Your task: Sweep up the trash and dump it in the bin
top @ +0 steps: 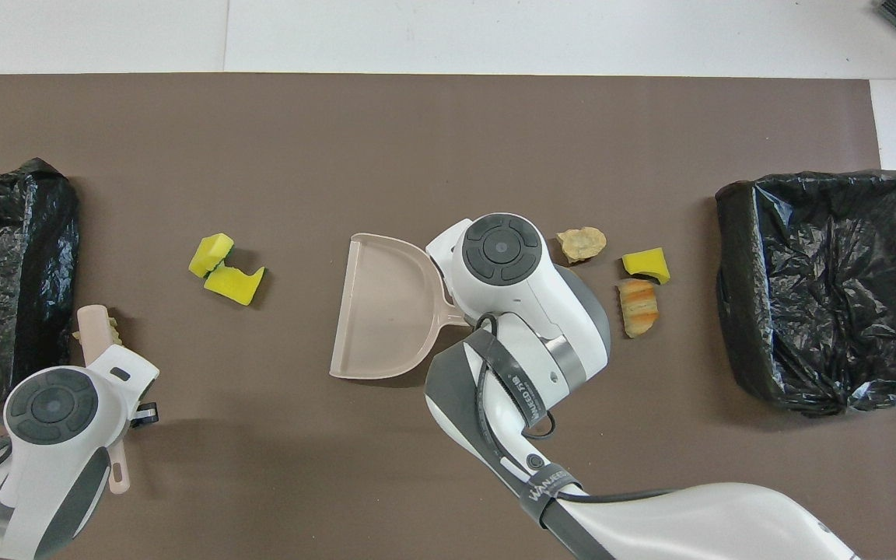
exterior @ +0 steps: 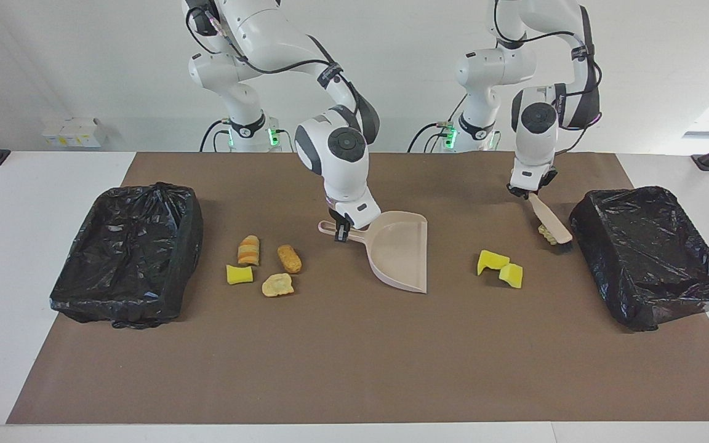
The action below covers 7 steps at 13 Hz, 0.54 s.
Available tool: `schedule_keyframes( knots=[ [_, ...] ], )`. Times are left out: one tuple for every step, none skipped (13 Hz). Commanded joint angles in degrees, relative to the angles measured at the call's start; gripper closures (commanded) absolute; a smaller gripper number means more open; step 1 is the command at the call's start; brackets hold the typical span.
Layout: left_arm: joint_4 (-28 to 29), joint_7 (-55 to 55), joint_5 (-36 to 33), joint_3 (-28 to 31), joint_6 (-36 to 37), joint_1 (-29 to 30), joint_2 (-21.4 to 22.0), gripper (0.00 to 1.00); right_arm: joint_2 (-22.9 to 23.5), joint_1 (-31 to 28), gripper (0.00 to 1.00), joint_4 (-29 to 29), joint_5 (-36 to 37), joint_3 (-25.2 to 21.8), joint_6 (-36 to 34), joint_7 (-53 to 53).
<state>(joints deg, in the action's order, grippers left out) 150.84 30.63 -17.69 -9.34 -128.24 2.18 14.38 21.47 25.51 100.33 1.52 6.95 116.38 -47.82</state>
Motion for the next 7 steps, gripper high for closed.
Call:
schedule_keyframes(
  knots=[
    [-5.10, 2.15, 4.24, 0.02, -0.26, -5.77, -4.70, 1.00, -0.11, -0.64, 1.00, 0.40, 0.77, 0.35, -0.63, -1.66],
    [-6.68, 2.15, 5.20, 0.11, -0.08, -7.44, -5.76, 1.00, -0.11, -0.64, 1.00, 0.40, 0.77, 0.35, -0.89, -1.57],
    [-7.83, 1.54, 5.82, 0.02, -0.34, -7.89, -6.55, 1.00, -0.11, -0.64, 1.00, 0.40, 0.77, 0.35, -1.07, -1.22],
    [-8.19, -0.64, 5.74, -0.06, -0.69, -8.85, -6.91, 1.00, -0.20, -0.55, 1.00, 0.40, 0.68, 0.35, -1.16, -0.78],
    [-9.76, -5.54, 5.91, 0.02, -0.61, -9.99, -7.78, 1.00, -0.29, -0.38, 1.00, 0.57, 0.07, 0.44, -1.16, 0.00],
    [-11.08, -10.02, 6.53, -0.06, -0.26, -10.09, -9.01, 1.00, -0.46, -0.20, 1.00, 0.66, -0.20, 0.44, -1.77, 3.40],
    [-12.22, -12.42, 9.32, -0.24, -0.35, -10.18, -9.63, 1.00, -0.47, 0.06, 1.00, 0.57, -0.20, 0.44, -2.12, 6.14]
  ],
)
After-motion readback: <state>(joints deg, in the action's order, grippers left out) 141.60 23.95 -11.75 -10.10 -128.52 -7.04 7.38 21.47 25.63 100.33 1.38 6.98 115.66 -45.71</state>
